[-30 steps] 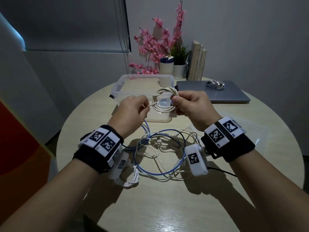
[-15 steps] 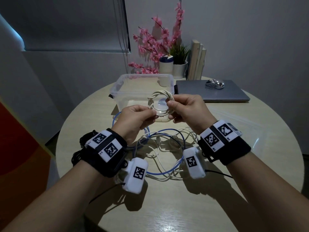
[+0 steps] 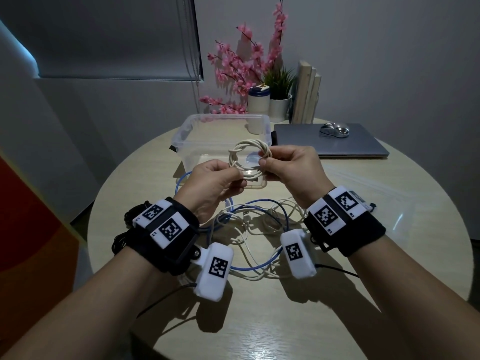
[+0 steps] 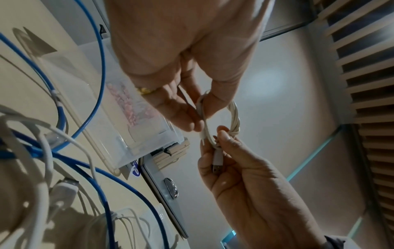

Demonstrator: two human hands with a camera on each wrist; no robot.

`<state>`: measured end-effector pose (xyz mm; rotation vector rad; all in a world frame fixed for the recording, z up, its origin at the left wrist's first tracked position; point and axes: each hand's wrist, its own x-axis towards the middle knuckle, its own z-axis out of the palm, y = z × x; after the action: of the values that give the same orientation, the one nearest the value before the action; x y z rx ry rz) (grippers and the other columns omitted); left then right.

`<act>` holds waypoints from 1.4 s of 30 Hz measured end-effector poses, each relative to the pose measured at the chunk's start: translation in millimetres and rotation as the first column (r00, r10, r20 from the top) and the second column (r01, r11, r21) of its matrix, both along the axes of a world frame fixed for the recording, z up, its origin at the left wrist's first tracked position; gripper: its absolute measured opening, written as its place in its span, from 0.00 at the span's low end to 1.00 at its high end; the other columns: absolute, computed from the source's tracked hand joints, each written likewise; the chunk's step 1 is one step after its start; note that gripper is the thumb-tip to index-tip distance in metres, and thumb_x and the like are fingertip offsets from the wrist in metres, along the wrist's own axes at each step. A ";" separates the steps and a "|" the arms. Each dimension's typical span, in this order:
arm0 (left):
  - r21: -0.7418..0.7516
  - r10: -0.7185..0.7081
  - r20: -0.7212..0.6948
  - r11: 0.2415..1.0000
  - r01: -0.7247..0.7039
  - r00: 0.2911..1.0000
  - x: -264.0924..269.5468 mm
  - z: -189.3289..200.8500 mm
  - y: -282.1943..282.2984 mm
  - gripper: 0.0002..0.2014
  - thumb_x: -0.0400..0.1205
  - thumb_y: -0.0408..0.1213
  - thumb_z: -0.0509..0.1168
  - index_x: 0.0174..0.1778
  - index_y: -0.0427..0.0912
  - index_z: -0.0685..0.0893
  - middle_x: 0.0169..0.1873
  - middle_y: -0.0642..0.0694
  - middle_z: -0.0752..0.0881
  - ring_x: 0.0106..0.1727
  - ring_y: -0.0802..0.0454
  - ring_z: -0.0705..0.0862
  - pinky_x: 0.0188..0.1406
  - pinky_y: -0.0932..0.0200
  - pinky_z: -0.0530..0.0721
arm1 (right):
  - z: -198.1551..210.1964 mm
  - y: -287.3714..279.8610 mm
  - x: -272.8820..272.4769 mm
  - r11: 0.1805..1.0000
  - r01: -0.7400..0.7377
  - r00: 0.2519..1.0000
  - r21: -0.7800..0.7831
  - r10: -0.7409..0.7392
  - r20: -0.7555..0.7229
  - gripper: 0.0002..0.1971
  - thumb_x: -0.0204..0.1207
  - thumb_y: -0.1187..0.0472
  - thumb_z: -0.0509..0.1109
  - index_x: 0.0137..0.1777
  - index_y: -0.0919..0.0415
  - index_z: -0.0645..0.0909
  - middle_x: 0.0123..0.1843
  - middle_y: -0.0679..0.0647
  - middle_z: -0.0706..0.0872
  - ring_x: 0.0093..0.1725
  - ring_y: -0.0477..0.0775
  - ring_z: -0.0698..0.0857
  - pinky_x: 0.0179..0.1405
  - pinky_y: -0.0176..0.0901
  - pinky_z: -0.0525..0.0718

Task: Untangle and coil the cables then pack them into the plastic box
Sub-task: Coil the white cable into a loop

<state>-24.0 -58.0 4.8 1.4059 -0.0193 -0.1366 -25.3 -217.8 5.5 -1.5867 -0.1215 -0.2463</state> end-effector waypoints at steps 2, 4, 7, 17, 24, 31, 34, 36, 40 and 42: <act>-0.046 0.001 0.027 0.999 0.000 1.000 -1.6 0.2 -1.0 0.11 0.77 0.20 0.66 0.35 0.39 0.76 0.27 0.43 0.85 0.30 0.51 0.86 0.32 0.62 0.86 | -1.2 -1.4 1.6 1.000 0.019 1.000 -0.005 -0.019 -0.004 0.10 0.72 0.73 0.73 0.43 0.58 0.88 0.37 0.60 0.89 0.37 0.56 0.85 0.45 0.53 0.85; -0.098 0.018 0.037 0.995 -0.014 0.999 -2.9 -0.1 -2.2 0.11 0.77 0.20 0.66 0.37 0.39 0.77 0.28 0.42 0.86 0.30 0.51 0.87 0.31 0.62 0.86 | -2.6 -1.7 2.9 0.999 0.035 0.999 -0.013 -0.035 -0.006 0.10 0.71 0.73 0.73 0.41 0.56 0.88 0.36 0.59 0.89 0.36 0.55 0.86 0.44 0.54 0.85; -0.157 0.035 0.004 0.987 -0.034 0.999 -4.3 -1.7 -2.8 0.11 0.78 0.21 0.66 0.39 0.42 0.76 0.28 0.44 0.87 0.30 0.51 0.87 0.36 0.59 0.88 | -2.7 -1.3 2.1 0.998 0.036 0.999 -0.050 -0.036 -0.004 0.09 0.72 0.72 0.73 0.42 0.56 0.88 0.30 0.52 0.87 0.29 0.47 0.83 0.33 0.43 0.80; -0.263 0.040 -0.135 0.962 -0.075 0.990 1.0 1.9 -1.3 0.13 0.79 0.24 0.65 0.48 0.44 0.71 0.36 0.42 0.87 0.31 0.52 0.87 0.48 0.49 0.84 | 5.5 3.4 -0.1 0.993 0.030 0.999 -0.118 -0.024 0.046 0.09 0.72 0.72 0.72 0.46 0.58 0.89 0.34 0.59 0.88 0.32 0.49 0.81 0.32 0.37 0.79; -0.165 -0.002 -0.164 0.986 -0.025 0.986 6.5 6.2 3.2 0.15 0.80 0.29 0.65 0.62 0.43 0.75 0.40 0.46 0.89 0.34 0.58 0.88 0.44 0.52 0.79 | 0.7 5.2 -0.9 0.992 -0.020 1.000 -0.124 0.022 0.013 0.09 0.74 0.72 0.72 0.50 0.61 0.88 0.36 0.59 0.88 0.33 0.47 0.84 0.33 0.34 0.80; -0.092 -0.030 -0.179 0.996 0.014 0.983 3.4 10.3 3.1 0.13 0.83 0.30 0.63 0.62 0.45 0.72 0.42 0.47 0.88 0.35 0.57 0.88 0.42 0.53 0.73 | 0.2 0.5 1.1 0.985 -0.063 0.998 -0.163 0.060 -0.029 0.08 0.76 0.70 0.71 0.51 0.61 0.87 0.35 0.54 0.88 0.30 0.44 0.86 0.30 0.33 0.78; -0.147 -0.072 -0.190 0.988 0.044 0.979 2.1 13.5 1.7 0.13 0.84 0.31 0.61 0.64 0.47 0.75 0.37 0.50 0.88 0.35 0.59 0.87 0.41 0.54 0.70 | 2.6 0.6 0.7 0.981 -0.069 0.998 -0.180 0.066 -0.021 0.08 0.76 0.70 0.70 0.51 0.61 0.87 0.33 0.51 0.88 0.29 0.43 0.86 0.29 0.32 0.77; -0.192 -0.077 -0.212 0.981 0.035 0.974 1.0 14.6 1.0 0.10 0.84 0.32 0.60 0.59 0.49 0.76 0.34 0.52 0.87 0.34 0.60 0.85 0.38 0.56 0.68 | 5.0 1.5 1.5 0.982 -0.064 0.998 -0.178 0.063 -0.013 0.08 0.76 0.71 0.70 0.53 0.67 0.87 0.33 0.52 0.87 0.27 0.42 0.84 0.27 0.30 0.76; -0.234 -0.078 -0.216 0.972 0.026 0.973 -3.4 14.5 -3.7 0.09 0.85 0.34 0.58 0.44 0.50 0.80 0.32 0.57 0.86 0.37 0.62 0.80 0.38 0.56 0.66 | 7.1 4.2 2.8 0.976 -0.040 0.999 -0.215 0.042 0.003 0.08 0.75 0.72 0.71 0.52 0.70 0.87 0.32 0.52 0.86 0.24 0.40 0.81 0.26 0.27 0.76; -0.229 -0.057 -0.206 0.973 0.008 0.977 -4.2 13.8 -8.0 0.10 0.85 0.34 0.57 0.41 0.50 0.80 0.29 0.59 0.85 0.37 0.62 0.80 0.40 0.55 0.65 | 5.2 5.7 2.3 0.971 -0.041 0.999 -0.234 0.043 0.003 0.07 0.74 0.72 0.71 0.51 0.71 0.87 0.31 0.53 0.85 0.23 0.38 0.80 0.25 0.26 0.75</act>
<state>-28.2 -66.0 18.6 1.1565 0.1154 -0.3021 -23.0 -212.1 10.6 -1.8160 -0.1968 -0.2113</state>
